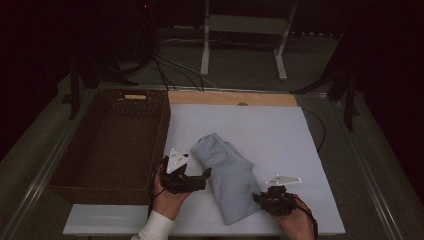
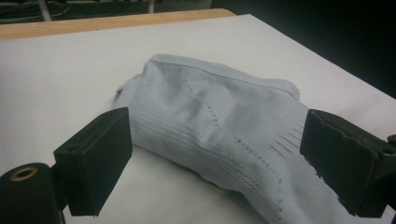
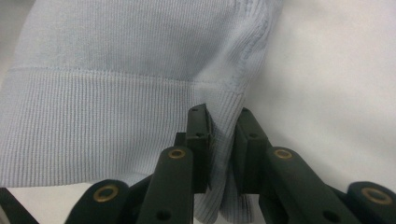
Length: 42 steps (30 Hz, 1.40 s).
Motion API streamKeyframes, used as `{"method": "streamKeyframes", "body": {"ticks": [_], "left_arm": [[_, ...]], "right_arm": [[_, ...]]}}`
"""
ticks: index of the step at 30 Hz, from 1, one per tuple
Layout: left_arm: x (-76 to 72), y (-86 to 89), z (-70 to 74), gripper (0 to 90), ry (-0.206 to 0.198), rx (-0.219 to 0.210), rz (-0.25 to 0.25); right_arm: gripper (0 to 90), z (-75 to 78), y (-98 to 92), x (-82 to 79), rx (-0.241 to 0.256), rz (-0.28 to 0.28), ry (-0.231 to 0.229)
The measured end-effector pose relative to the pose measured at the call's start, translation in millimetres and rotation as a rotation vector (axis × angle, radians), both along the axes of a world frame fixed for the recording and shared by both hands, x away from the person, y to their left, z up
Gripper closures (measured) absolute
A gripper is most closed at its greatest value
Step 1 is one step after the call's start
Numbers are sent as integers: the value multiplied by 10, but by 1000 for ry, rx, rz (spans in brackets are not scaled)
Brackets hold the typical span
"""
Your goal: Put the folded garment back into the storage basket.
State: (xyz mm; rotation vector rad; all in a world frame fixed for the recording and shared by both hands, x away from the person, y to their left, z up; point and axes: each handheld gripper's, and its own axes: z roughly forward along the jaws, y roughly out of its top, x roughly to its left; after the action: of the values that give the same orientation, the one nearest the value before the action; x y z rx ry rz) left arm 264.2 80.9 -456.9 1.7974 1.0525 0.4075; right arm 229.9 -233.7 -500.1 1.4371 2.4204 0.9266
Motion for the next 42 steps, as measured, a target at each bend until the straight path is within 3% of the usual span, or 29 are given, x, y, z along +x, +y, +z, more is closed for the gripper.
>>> {"method": "streamKeyframes", "body": {"ticks": [15,22,35,42], "left_arm": [[104,29,32,168,-5,-11,28],[215,2,-1,204,10,-14,39],[440,-118,-188,403,47,-16,15],[523,-163,-302,451,89,-14,9]], "right_arm": [[791,-1,-143,-25,-25,-4,-14],[790,5,-281,-28,-27,-36,-13],[790,9,-448,-48,-34,-72,-19],[790,8,-530,-58,-31,-89,-18]]}}
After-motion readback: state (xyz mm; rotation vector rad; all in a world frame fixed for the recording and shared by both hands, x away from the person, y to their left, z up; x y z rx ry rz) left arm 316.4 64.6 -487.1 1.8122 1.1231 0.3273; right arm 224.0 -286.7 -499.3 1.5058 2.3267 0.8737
